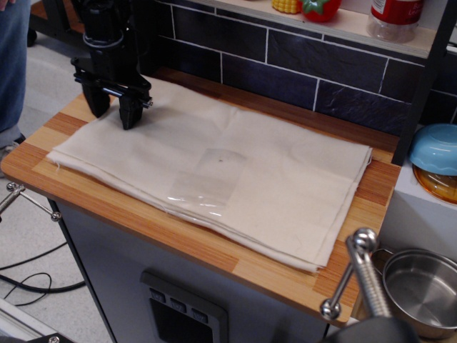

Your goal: Fold cloth in half

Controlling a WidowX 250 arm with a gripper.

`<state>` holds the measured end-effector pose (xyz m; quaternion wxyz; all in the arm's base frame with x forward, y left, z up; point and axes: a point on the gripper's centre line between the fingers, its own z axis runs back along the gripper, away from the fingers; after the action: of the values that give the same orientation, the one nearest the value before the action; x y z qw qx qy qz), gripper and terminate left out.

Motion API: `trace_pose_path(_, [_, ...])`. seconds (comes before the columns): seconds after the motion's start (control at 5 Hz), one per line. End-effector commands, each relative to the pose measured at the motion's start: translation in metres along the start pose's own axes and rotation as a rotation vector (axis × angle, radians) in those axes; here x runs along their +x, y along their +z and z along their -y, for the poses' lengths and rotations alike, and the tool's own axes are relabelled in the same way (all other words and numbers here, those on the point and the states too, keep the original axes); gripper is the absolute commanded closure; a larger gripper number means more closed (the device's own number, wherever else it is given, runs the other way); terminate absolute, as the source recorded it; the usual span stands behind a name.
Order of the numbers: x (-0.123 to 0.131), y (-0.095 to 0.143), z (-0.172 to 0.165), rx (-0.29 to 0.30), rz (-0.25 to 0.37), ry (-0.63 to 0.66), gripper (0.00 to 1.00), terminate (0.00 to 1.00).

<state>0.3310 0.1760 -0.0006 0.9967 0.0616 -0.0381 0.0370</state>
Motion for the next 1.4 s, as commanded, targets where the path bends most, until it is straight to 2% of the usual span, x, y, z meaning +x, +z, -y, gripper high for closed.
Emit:
trace_pose_path(0.0, [-0.005,-0.010,-0.002,0.029,0.003,-0.003,1.00,0.00])
trace_pose_path(0.2, [-0.003,-0.007,-0.002,0.020,-0.031,0.001,1.00,0.00])
trace_pose_path(0.4, [0.000,0.031,-0.003,-0.053,0.002,0.005,1.00,0.00])
trace_pose_path(0.6, [0.001,0.080,-0.002,-0.143,0.058,0.009,1.00,0.00])
trace_pose_path(0.8, [0.000,0.110,0.012,-0.197,0.147,0.001,1.00,0.00])
trace_pose_path(1.0, [0.000,0.129,0.041,-0.237,0.178,0.012,1.00,0.00])
trace_pose_path(1.2, [-0.004,0.137,0.073,-0.267,0.204,0.021,1.00,0.00])
